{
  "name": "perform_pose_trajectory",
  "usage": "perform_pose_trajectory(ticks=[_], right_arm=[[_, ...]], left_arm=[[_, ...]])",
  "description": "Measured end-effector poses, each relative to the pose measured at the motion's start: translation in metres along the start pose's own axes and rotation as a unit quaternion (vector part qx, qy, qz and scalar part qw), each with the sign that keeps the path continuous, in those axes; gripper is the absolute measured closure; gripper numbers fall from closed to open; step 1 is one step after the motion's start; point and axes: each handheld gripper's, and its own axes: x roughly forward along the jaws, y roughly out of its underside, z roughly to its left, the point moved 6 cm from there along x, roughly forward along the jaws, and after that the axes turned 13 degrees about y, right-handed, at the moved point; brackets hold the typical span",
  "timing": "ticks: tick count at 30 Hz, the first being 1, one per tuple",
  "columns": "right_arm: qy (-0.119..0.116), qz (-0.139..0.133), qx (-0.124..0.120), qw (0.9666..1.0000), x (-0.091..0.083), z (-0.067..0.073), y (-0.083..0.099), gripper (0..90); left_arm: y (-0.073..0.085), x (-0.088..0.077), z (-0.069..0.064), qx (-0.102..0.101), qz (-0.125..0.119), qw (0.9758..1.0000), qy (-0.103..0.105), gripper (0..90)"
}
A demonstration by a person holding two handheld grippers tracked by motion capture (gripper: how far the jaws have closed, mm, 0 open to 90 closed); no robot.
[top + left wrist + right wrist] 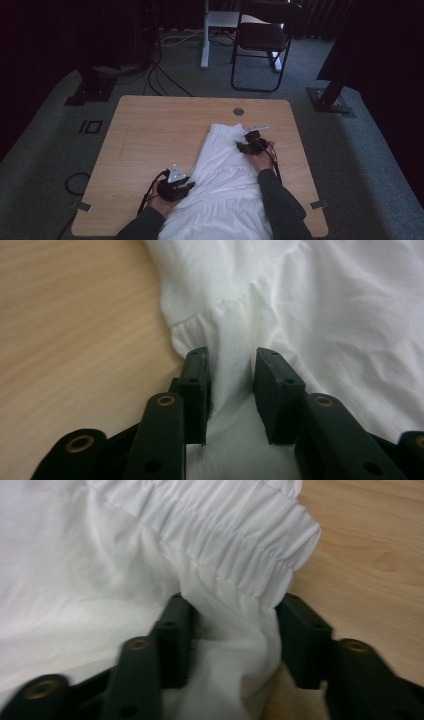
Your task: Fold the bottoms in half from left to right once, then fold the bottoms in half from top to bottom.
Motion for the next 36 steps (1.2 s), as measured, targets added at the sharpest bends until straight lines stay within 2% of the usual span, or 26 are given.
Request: perform_pose_trajectory(ticks=[2, 3, 4, 5, 6, 8, 10, 11, 12, 13, 15, 17, 18, 20, 21, 23, 25, 26, 28, 30, 34, 36], right_arm=[[-0.006, -0.002, -0.007, 1.0000, -0.004, 0.007, 0.003, 64.9], [-0.009, -0.004, -0.013, 0.9999, -0.006, 0.010, 0.004, 66.8], [-0.014, -0.004, -0.019, 0.9997, -0.008, 0.013, 0.005, 67.3], [-0.016, -0.004, -0.021, 0.9996, -0.008, 0.015, 0.005, 68.3], [-0.017, -0.002, -0.024, 0.9996, -0.009, 0.016, 0.005, 69.0], [-0.020, 0.000, -0.022, 0.9995, -0.009, 0.016, 0.005, 69.1], [-0.022, -0.001, -0.024, 0.9995, -0.009, 0.016, 0.005, 69.2], [-0.023, -0.001, -0.024, 0.9995, -0.009, 0.016, 0.005, 69.4], [-0.024, 0.000, -0.023, 0.9995, -0.009, 0.016, 0.005, 69.6], [-0.024, 0.000, -0.023, 0.9995, -0.009, 0.016, 0.005, 69.7], [-0.024, -0.001, -0.022, 0.9995, -0.009, 0.016, 0.005, 69.8], [-0.024, -0.002, -0.021, 0.9995, -0.009, 0.016, 0.006, 69.8], [-0.023, -0.003, -0.019, 0.9995, -0.009, 0.016, 0.006, 69.8], [-0.024, -0.003, -0.019, 0.9995, -0.009, 0.016, 0.006, 69.8], [-0.024, -0.003, -0.019, 0.9995, -0.009, 0.015, 0.006, 69.8], [-0.024, -0.003, -0.019, 0.9995, -0.009, 0.015, 0.006, 69.8], [-0.025, -0.004, -0.019, 0.9995, -0.009, 0.015, 0.006, 69.7], [-0.025, -0.005, -0.018, 0.9995, -0.009, 0.015, 0.006, 69.7], [-0.025, -0.006, -0.017, 0.9995, -0.009, 0.015, 0.006, 69.7], [-0.026, -0.006, -0.017, 0.9995, -0.009, 0.015, 0.006, 69.8], [-0.026, -0.006, -0.015, 0.9995, -0.009, 0.015, 0.006, 69.7], [-0.026, -0.006, -0.014, 0.9995, -0.009, 0.015, 0.006, 69.7]], left_arm=[[0.003, -0.002, -0.009, -0.004, 0.013, 0.9992, 0.036, 68.4], [0.003, -0.005, -0.014, -0.013, 0.033, 0.9966, 0.075, 66.1], [0.003, -0.007, -0.015, -0.013, 0.046, 0.9960, 0.076, 62.2], [-0.001, -0.012, -0.013, 0.003, 0.050, 0.9974, 0.052, 60.4], [-0.004, -0.016, -0.012, 0.012, 0.045, 0.9979, 0.044, 56.8], [-0.021, -0.025, -0.005, 0.009, 0.012, 0.9994, 0.030, 50.7], [-0.041, -0.032, 0.005, 0.011, -0.010, 0.9998, 0.016, 47.8], [-0.058, -0.034, 0.014, 0.014, -0.023, 0.9996, 0.000, 45.2], [-0.058, -0.034, 0.014, 0.014, -0.023, 0.9996, 0.000, 42.7], [-0.083, -0.028, 0.032, 0.005, -0.041, 0.9991, -0.015, 42.2], [-0.100, -0.016, 0.045, -0.005, -0.049, 0.9986, -0.021, 40.7], [-0.105, -0.011, 0.050, -0.007, -0.051, 0.9983, -0.027, 39.8], [-0.116, 0.008, 0.060, -0.017, -0.049, 0.9981, -0.033, 39.4], [-0.118, 0.015, 0.063, -0.022, -0.045, 0.9983, -0.029, 39.3], [-0.121, 0.032, 0.068, -0.037, -0.033, 0.9985, -0.024, 39.3], [-0.122, 0.047, 0.072, -0.041, -0.026, 0.9984, -0.030, 38.1], [-0.121, 0.057, 0.077, -0.053, -0.025, 0.9978, -0.031, 36.7], [-0.120, 0.063, 0.080, -0.059, -0.022, 0.9973, -0.039, 34.6], [-0.119, 0.066, 0.081, -0.061, -0.017, 0.9972, -0.039, 32.9], [-0.117, 0.075, 0.086, -0.070, -0.008, 0.9964, -0.046, 29.3], [-0.112, 0.086, 0.094, -0.091, 0.017, 0.9944, -0.051, 28.1], [-0.112, 0.086, 0.094, -0.091, 0.017, 0.9944, -0.051, 27.3]])
